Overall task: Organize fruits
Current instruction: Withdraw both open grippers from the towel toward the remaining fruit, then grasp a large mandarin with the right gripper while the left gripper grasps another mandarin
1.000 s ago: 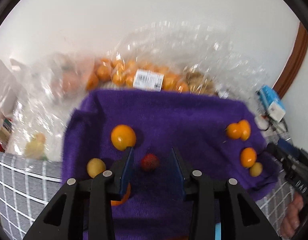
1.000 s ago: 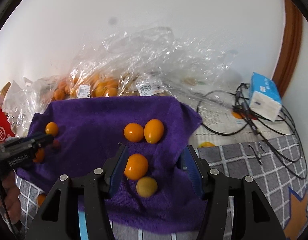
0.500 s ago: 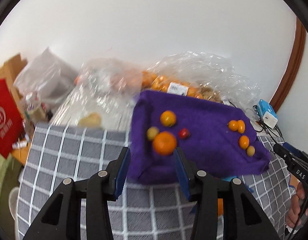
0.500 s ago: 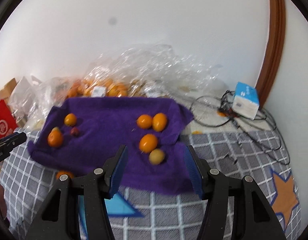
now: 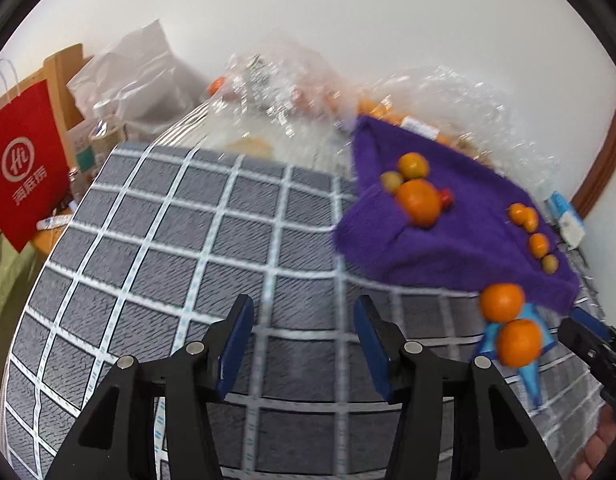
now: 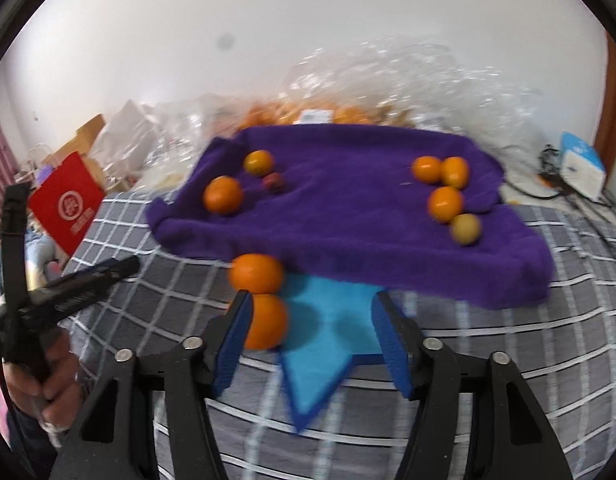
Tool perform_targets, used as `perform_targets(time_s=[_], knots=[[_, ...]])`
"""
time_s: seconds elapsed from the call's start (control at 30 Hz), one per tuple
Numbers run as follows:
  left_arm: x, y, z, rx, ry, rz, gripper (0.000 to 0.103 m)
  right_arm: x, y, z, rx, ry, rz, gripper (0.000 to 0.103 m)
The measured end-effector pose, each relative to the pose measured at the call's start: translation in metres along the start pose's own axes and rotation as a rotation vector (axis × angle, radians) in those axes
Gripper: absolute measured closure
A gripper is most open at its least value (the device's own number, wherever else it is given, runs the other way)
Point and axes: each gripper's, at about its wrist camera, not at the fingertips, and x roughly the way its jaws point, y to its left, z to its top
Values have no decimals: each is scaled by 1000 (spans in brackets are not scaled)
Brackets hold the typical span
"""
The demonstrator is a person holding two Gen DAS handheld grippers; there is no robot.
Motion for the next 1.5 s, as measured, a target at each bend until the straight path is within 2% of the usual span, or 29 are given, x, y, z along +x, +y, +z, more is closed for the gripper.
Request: perform_targets(time_s=[0.27,0.3,0.37,0.4,0.53,0.7,0.83,0.9,1.07,1.2,1.33,1.5], knots=[[-2,3,-7,6,-17,-10,51,35,30,-6,-70,67,-11,39],[-2,4,-8,5,-14,-11,51,39,30,-7,-74,80,-14,41],[-2,4,-8,0,-14,-16,49,47,30,-10,-75,104,-6,55],[-2,4,-9,1,-12,-18,49,49,29,-11,-71,111,13,59],[-1,4,-8,9,-6,-18,48,39,24,-15,-73,89,12,61],[-1,6,-8,-2,-2,-37,46,11,-3,-15,-53,27,-14,61],[0,4,-8,11,-3,-19,46,-2,-39,-15,-56,-23,-178,61],[1,3,-9,17,-4,-12,46,-2,-59,-15,-30,-15,-212,61],[-1,1,-10,15,-12,-16,45,5,-94,-16,61,-1,-243,61],[-2,-1,-10,24,-19,-38,44,9,-108,-19,119,2,-209,61],[-6,-21,-8,48,-5,-56,46,9,-110,-19,135,-7,-200,61],[-13,-82,-5,186,29,-180,44,9,-114,-21,159,2,-215,61]])
